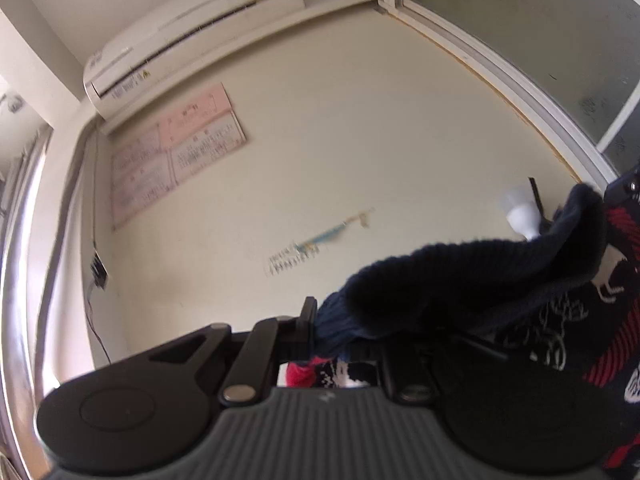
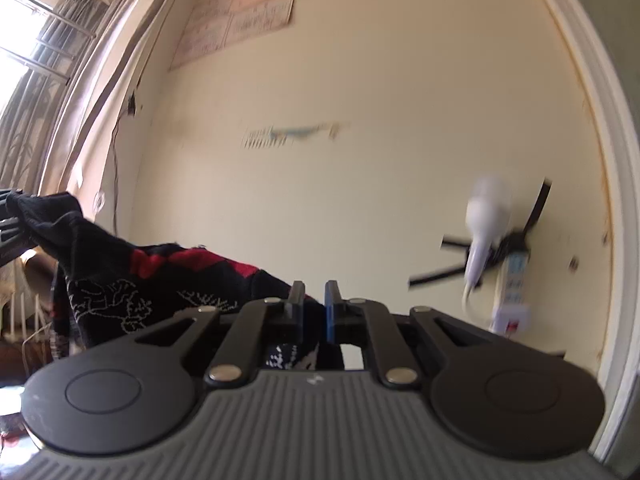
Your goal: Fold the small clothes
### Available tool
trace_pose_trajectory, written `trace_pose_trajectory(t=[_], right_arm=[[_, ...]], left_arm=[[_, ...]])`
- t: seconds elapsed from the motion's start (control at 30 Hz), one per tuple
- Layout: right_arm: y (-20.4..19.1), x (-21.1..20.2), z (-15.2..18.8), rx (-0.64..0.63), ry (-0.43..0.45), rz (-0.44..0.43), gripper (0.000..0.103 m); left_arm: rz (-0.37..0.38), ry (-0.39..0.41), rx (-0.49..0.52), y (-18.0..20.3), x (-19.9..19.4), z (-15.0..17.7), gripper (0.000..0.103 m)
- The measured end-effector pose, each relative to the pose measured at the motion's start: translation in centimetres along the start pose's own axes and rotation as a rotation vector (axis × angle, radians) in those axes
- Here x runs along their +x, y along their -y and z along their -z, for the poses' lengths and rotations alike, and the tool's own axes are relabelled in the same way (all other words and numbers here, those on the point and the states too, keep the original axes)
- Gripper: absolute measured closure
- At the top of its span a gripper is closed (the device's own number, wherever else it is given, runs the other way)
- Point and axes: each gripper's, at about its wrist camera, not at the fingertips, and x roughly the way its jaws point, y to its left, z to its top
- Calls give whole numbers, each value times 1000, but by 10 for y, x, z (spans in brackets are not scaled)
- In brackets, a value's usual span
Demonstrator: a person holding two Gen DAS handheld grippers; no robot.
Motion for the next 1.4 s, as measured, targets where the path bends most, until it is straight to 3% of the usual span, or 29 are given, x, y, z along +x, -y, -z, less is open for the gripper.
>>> trace_pose_trajectory(t=[0.1, 0.17, 0.3, 0.5, 0.57, 0.6, 0.63, 0.7, 0.73, 0.83, 0.87, 0.9, 0.93, 1.0, 1.07, 1.1, 1.17, 1.2, 1.23, 1.3, 1.37, 1.4], right_arm=[[1, 3, -40, -38, 84, 59, 91], [7, 12, -52, -41, 94, 76, 91], [15, 37, -29, -31, 33, 99, 91], [34, 110, 75, -19, -215, 160, 91], [40, 148, 127, -29, -326, 197, 90], [45, 172, 161, -17, -425, 200, 88], [50, 190, 192, 2, -509, 215, 87], [62, 199, 240, 53, -627, 234, 87], [69, 196, 258, 97, -667, 226, 87], [85, 164, 289, 171, -729, 203, 86], [88, 151, 295, 167, -748, 203, 83], [91, 138, 304, 168, -778, 203, 72], [93, 126, 310, 182, -799, 206, 50], [100, 112, 325, 229, -837, 218, 29], [101, 106, 340, 260, -884, 233, 29], [99, 105, 347, 263, -904, 231, 29], [92, 106, 352, 207, -898, 231, 48], [88, 106, 349, 176, -898, 227, 81], [87, 107, 344, 168, -896, 235, 92], [96, 104, 325, 80, -834, 308, 93], [115, 99, 305, -96, -755, 483, 93], [134, 95, 296, -125, -734, 572, 93]], left_arm=[[-12, -7, 1, -13, 20, -27, 93], [1, -45, -1, -14, 36, -31, 93], [36, -152, 8, 5, 58, 1, 93], [123, -393, 61, 82, 106, 108, 93], [144, -514, 78, 117, 134, 153, 82], [160, -586, 104, 137, 147, 178, 73], [172, -656, 144, 158, 160, 207, 53], [226, -788, 202, 188, 166, 260, 51], [241, -845, 211, 196, 163, 281, 57], [259, -883, 207, 182, 132, 313, 59], [255, -887, 189, 170, 122, 317, 53], [252, -894, 165, 156, 112, 319, 48], [255, -907, 137, 141, 103, 322, 40], [275, -950, 84, 119, 90, 326, 29], [283, -979, 50, 105, 84, 327, 14], [287, -985, 41, 103, 77, 328, 12], [283, -984, 42, 103, 69, 325, 9], [278, -982, 42, 103, 65, 324, 9], [271, -981, 40, 103, 65, 322, 9], [256, -984, 33, 100, 57, 321, 9], [239, -985, 32, 94, 52, 321, 9], [227, -986, 31, 89, 48, 321, 9]])
